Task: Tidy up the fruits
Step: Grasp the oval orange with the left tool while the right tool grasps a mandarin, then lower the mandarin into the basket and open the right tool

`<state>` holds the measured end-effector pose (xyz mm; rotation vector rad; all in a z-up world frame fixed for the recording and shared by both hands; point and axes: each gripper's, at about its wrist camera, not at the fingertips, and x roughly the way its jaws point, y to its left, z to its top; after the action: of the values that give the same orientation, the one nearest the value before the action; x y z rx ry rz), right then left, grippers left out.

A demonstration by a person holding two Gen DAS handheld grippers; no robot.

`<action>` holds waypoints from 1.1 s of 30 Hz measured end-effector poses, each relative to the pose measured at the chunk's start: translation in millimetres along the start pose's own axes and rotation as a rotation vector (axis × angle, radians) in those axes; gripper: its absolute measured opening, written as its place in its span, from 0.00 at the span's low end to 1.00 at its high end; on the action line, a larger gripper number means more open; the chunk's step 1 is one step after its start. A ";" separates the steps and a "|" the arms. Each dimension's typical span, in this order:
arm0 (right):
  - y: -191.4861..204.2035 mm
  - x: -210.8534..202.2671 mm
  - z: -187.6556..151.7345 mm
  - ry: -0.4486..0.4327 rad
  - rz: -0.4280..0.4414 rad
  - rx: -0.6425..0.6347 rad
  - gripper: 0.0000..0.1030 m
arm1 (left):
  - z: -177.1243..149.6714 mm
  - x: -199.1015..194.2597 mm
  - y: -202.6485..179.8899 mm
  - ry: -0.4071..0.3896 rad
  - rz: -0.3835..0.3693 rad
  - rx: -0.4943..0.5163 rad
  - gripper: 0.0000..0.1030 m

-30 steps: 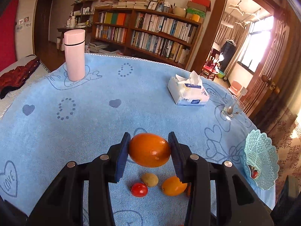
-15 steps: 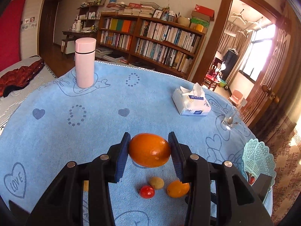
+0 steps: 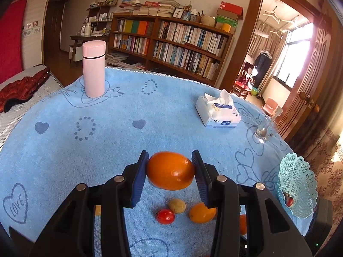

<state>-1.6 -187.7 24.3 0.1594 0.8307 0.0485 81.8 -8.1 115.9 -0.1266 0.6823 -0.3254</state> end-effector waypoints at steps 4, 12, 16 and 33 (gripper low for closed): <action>-7.9 -18.4 2.9 -0.041 -0.007 0.021 0.40 | -2.8 1.6 -5.9 -0.011 0.035 0.027 0.41; -38.7 -52.6 8.0 -0.118 -0.067 0.084 0.40 | -7.6 4.5 -15.2 -0.005 0.026 0.051 0.41; -60.3 -67.5 8.5 -0.148 -0.111 0.124 0.40 | -9.1 4.8 -19.1 -0.003 0.023 0.061 0.41; -156.4 -106.2 -9.3 -0.213 -0.295 0.329 0.40 | -16.1 5.5 -39.5 0.009 -0.007 0.118 0.41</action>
<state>-83.1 -352.1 70.7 0.3436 0.6379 -0.3786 65.5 -47.2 108.9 -0.0154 0.6697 -0.3719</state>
